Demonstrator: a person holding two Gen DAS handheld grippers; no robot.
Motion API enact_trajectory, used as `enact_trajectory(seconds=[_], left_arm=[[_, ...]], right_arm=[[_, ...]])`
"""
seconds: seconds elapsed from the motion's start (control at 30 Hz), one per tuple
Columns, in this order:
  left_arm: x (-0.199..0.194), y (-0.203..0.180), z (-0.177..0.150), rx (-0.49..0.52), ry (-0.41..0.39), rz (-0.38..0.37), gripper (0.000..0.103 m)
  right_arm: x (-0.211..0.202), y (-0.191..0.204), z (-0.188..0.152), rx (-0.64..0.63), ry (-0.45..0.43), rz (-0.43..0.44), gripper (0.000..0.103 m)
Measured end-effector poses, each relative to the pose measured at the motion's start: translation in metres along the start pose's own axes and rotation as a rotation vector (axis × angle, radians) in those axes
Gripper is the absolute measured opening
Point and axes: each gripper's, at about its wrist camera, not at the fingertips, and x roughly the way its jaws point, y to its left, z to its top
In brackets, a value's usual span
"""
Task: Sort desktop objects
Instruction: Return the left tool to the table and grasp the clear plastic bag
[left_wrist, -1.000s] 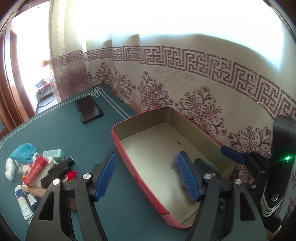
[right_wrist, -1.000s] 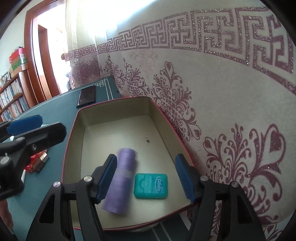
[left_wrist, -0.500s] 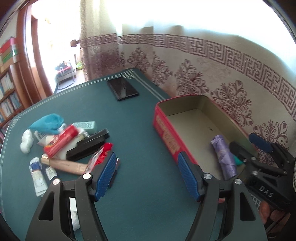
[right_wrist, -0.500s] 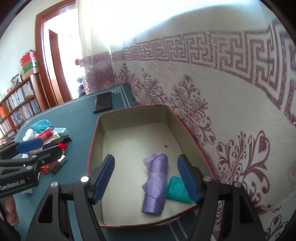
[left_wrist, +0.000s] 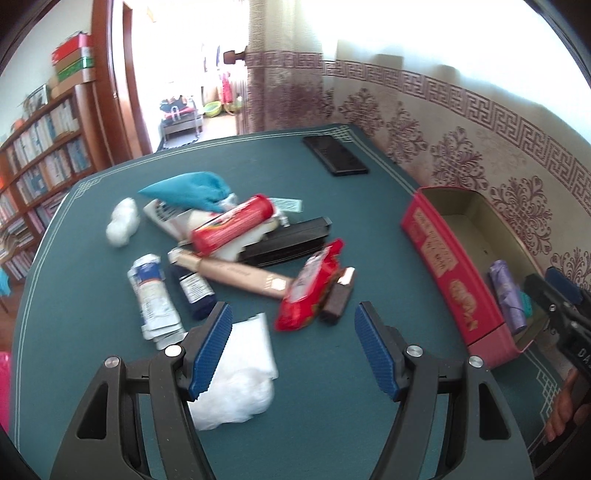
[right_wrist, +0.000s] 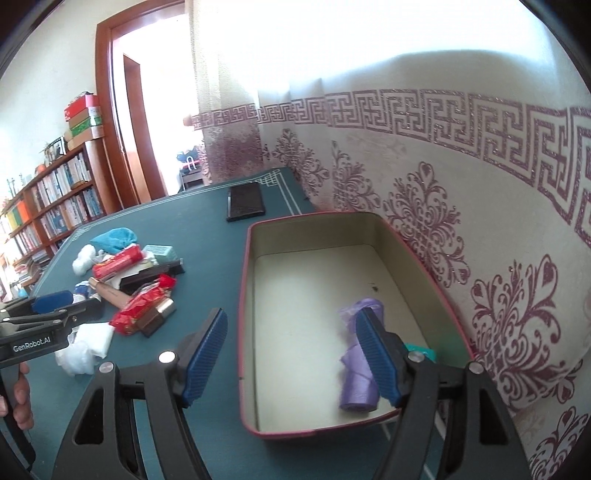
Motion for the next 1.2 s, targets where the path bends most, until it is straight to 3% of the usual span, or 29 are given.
enact_trajectory(seconds=[0.13, 0.3, 0.7, 1.13, 1.2], left_arm=[[0.001, 0.026, -0.011, -0.036, 0.023, 0.022, 0.072], [0.005, 0.050, -0.025, -0.093, 0.051, -0.007, 0.072], [0.027, 0.058, -0.044, -0.082, 0.120, -0.051, 0.072], [0.034, 0.062, -0.053, -0.078, 0.143, -0.130, 0.072], [0.034, 0.059, -0.056, -0.064, 0.148, -0.133, 0.066]], right_arm=[[-0.005, 0.014, 0.001, -0.012, -0.010, 0.021, 0.079], [-0.004, 0.031, 0.000, -0.017, 0.001, 0.049, 0.080], [0.002, 0.067, -0.004, -0.074, 0.044, 0.079, 0.080], [0.021, 0.093, -0.004, -0.081, 0.129, 0.123, 0.080], [0.025, 0.098, -0.003, -0.087, 0.136, 0.126, 0.080]])
